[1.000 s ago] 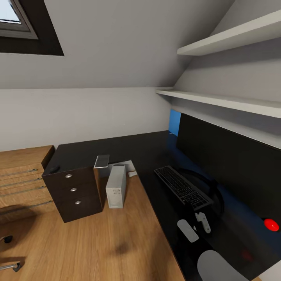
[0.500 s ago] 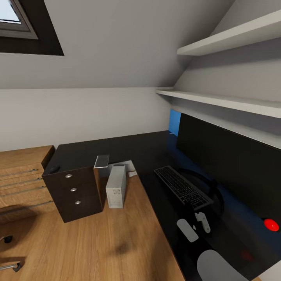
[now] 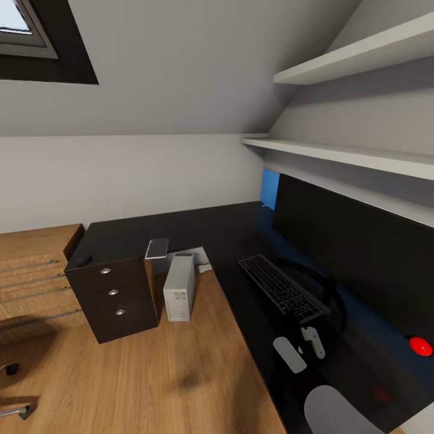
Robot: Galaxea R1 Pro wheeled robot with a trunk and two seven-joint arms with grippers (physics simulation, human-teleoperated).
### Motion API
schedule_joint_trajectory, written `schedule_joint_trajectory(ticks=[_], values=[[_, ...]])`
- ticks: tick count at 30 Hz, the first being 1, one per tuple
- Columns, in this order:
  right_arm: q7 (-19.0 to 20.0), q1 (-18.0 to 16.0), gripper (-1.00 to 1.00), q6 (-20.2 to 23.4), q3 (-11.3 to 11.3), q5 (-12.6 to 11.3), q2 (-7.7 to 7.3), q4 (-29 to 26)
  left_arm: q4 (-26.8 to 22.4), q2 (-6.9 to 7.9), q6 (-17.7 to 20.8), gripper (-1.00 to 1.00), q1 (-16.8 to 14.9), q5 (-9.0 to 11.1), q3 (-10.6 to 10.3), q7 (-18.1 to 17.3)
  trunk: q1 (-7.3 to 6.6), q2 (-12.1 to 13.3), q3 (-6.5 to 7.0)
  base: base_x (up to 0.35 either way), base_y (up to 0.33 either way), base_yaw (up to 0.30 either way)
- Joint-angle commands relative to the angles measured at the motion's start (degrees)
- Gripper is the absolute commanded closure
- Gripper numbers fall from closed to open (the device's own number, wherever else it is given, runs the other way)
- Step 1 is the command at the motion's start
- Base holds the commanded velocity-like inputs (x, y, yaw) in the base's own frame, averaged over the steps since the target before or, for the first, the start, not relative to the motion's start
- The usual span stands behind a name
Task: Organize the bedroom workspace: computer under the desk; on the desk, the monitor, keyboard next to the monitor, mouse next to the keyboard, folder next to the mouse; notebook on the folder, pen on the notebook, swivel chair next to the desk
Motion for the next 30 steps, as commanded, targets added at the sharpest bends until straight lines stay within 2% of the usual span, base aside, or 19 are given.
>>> schedule_joint_trajectory(ticks=[1,10,30], values=[[-1.8,0.0,1.0,-0.9,0.1,-2.2,-0.06,2.9,-0.2,0.08,-0.2,-1.0,0.0,0.4,-0.5,0.5,0.24,-0.4,-0.24,0.0,0.0,0.0],[-1.8,0.0,1.0,-0.9,0.1,-2.2,-0.11,2.8,-0.2,0.07,-0.2,-1.0,0.0,0.4,-0.5,0.5,2.21,-4.1,-1.86,0.0,0.0,0.0],[-1.7,0.0,1.0,-1.0,0.1,-2.1,-0.03,2.8,-0.2,0.07,-0.2,-1.0,0.0,-0.1,-0.7,0.3,2.21,-4.1,-1.86,0.0,0.0,0.0]])
